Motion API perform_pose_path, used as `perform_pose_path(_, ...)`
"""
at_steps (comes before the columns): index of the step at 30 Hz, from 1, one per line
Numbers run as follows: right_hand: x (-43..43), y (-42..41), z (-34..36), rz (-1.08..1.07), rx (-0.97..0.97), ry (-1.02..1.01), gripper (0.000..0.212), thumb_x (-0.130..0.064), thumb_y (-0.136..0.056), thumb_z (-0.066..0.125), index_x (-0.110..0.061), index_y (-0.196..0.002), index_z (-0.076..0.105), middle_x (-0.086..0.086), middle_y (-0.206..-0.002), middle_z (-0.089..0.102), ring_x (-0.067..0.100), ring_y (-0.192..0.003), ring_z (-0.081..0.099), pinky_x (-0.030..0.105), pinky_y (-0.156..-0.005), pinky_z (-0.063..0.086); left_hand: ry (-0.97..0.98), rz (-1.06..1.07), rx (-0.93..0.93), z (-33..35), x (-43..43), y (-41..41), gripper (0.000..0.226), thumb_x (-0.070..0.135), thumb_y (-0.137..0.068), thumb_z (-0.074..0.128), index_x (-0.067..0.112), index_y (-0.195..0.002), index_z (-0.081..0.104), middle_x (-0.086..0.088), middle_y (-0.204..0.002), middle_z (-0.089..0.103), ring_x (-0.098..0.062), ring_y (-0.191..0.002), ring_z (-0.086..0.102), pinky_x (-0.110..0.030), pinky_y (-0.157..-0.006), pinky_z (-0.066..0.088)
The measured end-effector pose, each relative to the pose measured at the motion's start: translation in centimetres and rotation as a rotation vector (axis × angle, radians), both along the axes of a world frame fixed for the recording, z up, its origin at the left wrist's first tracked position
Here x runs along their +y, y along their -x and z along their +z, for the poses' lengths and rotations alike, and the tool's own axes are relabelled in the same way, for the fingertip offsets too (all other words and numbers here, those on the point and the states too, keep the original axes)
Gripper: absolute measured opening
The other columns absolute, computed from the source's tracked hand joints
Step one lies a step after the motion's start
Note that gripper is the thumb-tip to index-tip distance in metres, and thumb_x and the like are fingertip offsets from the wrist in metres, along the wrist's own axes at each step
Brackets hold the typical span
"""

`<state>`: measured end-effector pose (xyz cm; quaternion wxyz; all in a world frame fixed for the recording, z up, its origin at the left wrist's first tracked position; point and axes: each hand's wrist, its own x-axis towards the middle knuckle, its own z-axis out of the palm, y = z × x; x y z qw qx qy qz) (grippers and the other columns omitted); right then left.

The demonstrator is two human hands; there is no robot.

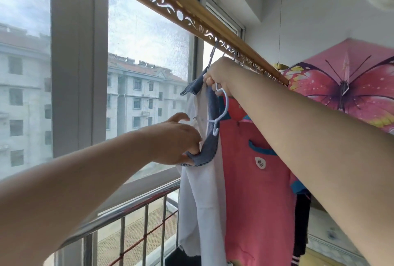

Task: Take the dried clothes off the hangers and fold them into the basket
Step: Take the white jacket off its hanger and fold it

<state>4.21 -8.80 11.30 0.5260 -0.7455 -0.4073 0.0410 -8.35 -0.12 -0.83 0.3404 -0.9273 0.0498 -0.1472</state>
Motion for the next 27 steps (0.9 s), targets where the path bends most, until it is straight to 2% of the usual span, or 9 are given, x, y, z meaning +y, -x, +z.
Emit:
perform_pose_path(3, -0.9, -1.1, 0.0, 0.212, 0.211, -0.125, 0.031, -0.009, -0.099, 0.038, -0.014, -0.069, 0.039, -0.003, -0.045, 0.043, 0.005, -0.028, 0.033, 0.014, -0.028, 0.026, 0.113, -0.033, -0.107, -0.4, -0.3, -0.8, 0.035, 0.052, -0.096, 0.036, 0.025, -0.091, 0.059, 0.01, -0.095, 0.065, -0.014, -0.101, 0.057, -0.031, -0.109, 0.02)
perform_pose_path(5, -1.4, -1.4, -0.2, 0.254, 0.278, -0.232, 0.028, -0.016, -0.099, 0.044, -0.015, -0.07, 0.041, -0.003, -0.052, 0.044, 0.004, -0.027, 0.037, 0.014, -0.03, 0.029, 0.234, -0.023, -0.173, 0.1, -0.7, -1.2, 0.033, 0.049, -0.097, 0.038, 0.024, -0.097, 0.059, 0.007, -0.087, 0.065, -0.019, -0.091, 0.058, -0.025, -0.095, 0.029)
perform_pose_path(8, -2.5, -1.5, -0.4, 0.331, 0.324, -0.376, 0.039, -0.04, -0.098, 0.045, -0.009, -0.077, 0.055, 0.0, -0.055, 0.06, 0.008, -0.043, 0.053, 0.016, -0.04, 0.041, 0.485, 0.03, -0.232, 1.2, -1.1, -1.5, 0.025, 0.041, -0.097, 0.044, 0.022, -0.104, 0.059, 0.004, -0.083, 0.057, -0.02, -0.085, 0.055, -0.023, -0.067, 0.032)
perform_pose_path(11, -3.0, -2.1, -1.1, 0.412, 0.326, -0.499, 0.045, -0.045, -0.099, 0.04, -0.006, -0.088, 0.058, 0.008, -0.07, 0.068, 0.018, -0.06, 0.061, 0.023, -0.054, 0.045, 0.705, 0.036, -0.294, 1.5, -1.1, -2.3, 0.027, 0.035, -0.098, 0.045, 0.018, -0.112, 0.062, 0.005, -0.082, 0.056, -0.012, -0.071, 0.049, -0.013, -0.05, 0.031)
perform_pose_path(14, -2.9, -3.0, -2.4, 0.336, 0.326, -0.55, 0.041, -0.046, -0.099, 0.04, -0.008, -0.102, 0.054, 0.012, -0.085, 0.068, 0.022, -0.067, 0.064, 0.02, -0.053, 0.048, 1.058, 0.061, -0.34, 0.2, 0.0, -3.6, 0.026, 0.029, -0.097, 0.049, 0.021, -0.116, 0.065, 0.003, -0.084, 0.06, -0.007, -0.065, 0.05, -0.014, -0.05, 0.036)
perform_pose_path(18, -3.2, -3.6, -4.3, 0.211, 0.322, -0.386, 0.033, -0.037, -0.099, 0.046, -0.007, -0.087, 0.056, 0.008, -0.077, 0.067, 0.019, -0.065, 0.059, 0.021, -0.051, 0.046, 1.558, 0.089, -0.427, -2.2, 1.7, -4.5, 0.018, 0.024, -0.094, 0.057, 0.026, -0.108, 0.068, 0.002, -0.079, 0.061, -0.009, -0.064, 0.051, -0.015, -0.048, 0.039)
perform_pose_path(21, -3.0, -3.6, -6.0, 0.095, 0.303, -0.274, 0.024, -0.021, -0.099, 0.047, -0.009, -0.081, 0.057, 0.006, -0.071, 0.063, 0.016, -0.063, 0.055, 0.023, -0.057, 0.046, 1.861, 0.086, -0.475, -2.8, 2.6, -4.4, 0.015, 0.023, -0.092, 0.061, 0.019, -0.1, 0.072, -0.003, -0.082, 0.066, -0.014, -0.068, 0.055, -0.022, -0.058, 0.042)
perform_pose_path(25, -2.7, -3.2, -8.7, -0.021, 0.363, -0.165, 0.015, -0.013, -0.097, 0.048, -0.006, -0.089, 0.058, 0.008, -0.071, 0.056, 0.017, -0.058, 0.055, 0.025, -0.05, 0.049, 2.187, 0.094, -0.411, -2.9, 3.5, -4.4, 0.021, 0.01, -0.091, 0.058, 0.012, -0.076, 0.074, -0.009, -0.079, 0.066, -0.018, -0.067, 0.058, -0.03, -0.076, 0.051)
perform_pose_path(27, -2.6, -3.1, -10.0, -0.034, 0.402, -0.135, 0.017, -0.019, -0.097, 0.051, -0.006, -0.088, 0.058, 0.008, -0.072, 0.054, 0.018, -0.059, 0.055, 0.029, -0.055, 0.048, 2.281, 0.11, -0.346, -3.3, 3.3, -4.2, 0.02, 0.006, -0.09, 0.057, 0.008, -0.075, 0.071, -0.009, -0.07, 0.066, -0.016, -0.056, 0.06, -0.024, -0.063, 0.054)
